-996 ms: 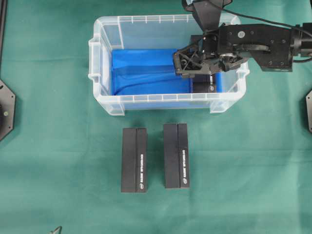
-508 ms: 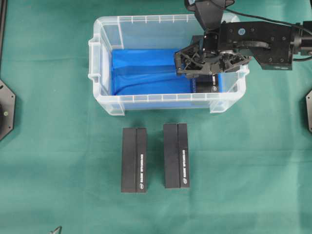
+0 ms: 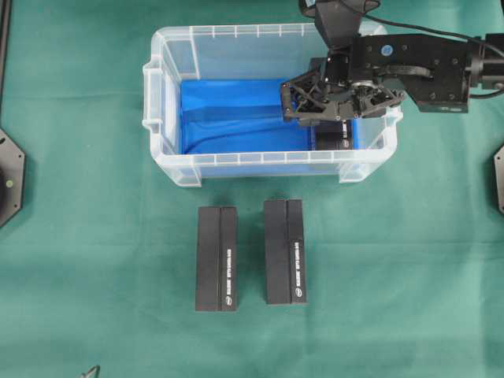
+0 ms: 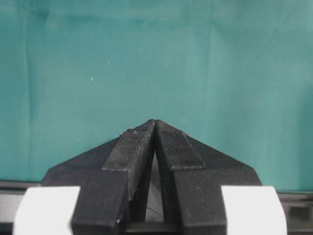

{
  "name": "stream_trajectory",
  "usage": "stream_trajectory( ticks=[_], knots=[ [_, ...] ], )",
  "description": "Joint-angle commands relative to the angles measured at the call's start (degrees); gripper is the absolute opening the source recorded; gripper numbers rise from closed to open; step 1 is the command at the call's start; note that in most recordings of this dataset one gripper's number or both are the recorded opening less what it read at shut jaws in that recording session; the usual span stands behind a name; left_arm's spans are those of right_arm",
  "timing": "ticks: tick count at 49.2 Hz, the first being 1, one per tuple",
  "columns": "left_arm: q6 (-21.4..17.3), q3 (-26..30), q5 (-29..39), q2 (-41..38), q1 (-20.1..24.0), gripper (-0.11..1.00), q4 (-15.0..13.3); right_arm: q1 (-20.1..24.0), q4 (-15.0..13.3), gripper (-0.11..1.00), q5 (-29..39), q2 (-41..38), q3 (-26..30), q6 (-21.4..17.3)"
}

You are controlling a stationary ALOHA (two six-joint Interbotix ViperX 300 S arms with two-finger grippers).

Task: Take the box out of the case with the right arm.
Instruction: 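Lower the right gripper around the right box and close it, then lift the right box straight up out of the case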

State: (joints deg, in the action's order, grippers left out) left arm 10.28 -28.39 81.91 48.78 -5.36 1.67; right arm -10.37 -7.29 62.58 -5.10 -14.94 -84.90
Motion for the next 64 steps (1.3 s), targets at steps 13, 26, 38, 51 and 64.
stream_trajectory(
  ticks=[13, 26, 38, 51, 64],
  knots=[
    [0.0, 0.6, -0.3, -0.1, -0.2, 0.02, 0.1, 0.3, -1.9, 0.66, 6.6, 4.2, 5.2, 0.1],
    [0.0, 0.6, -0.3, -0.1, -0.1, 0.02, 0.1, 0.4, -5.8, 0.66, 14.9, 7.4, 12.0, 0.3],
    [0.0, 0.6, -0.3, -0.1, -0.2, 0.02, 0.1, 1.1, -9.2, 0.66, 22.3, 8.9, 18.4, 1.1],
    [0.0, 0.6, -0.2, 0.1, -0.2, 0.02, 0.1, 1.8, -11.6, 0.66, 26.6, 8.9, 24.0, 2.5],
    [-0.1, 0.6, -0.3, 0.1, -0.2, 0.02, 0.1, 1.9, -12.0, 0.66, 28.1, 8.8, 25.2, 2.5]
  ],
)
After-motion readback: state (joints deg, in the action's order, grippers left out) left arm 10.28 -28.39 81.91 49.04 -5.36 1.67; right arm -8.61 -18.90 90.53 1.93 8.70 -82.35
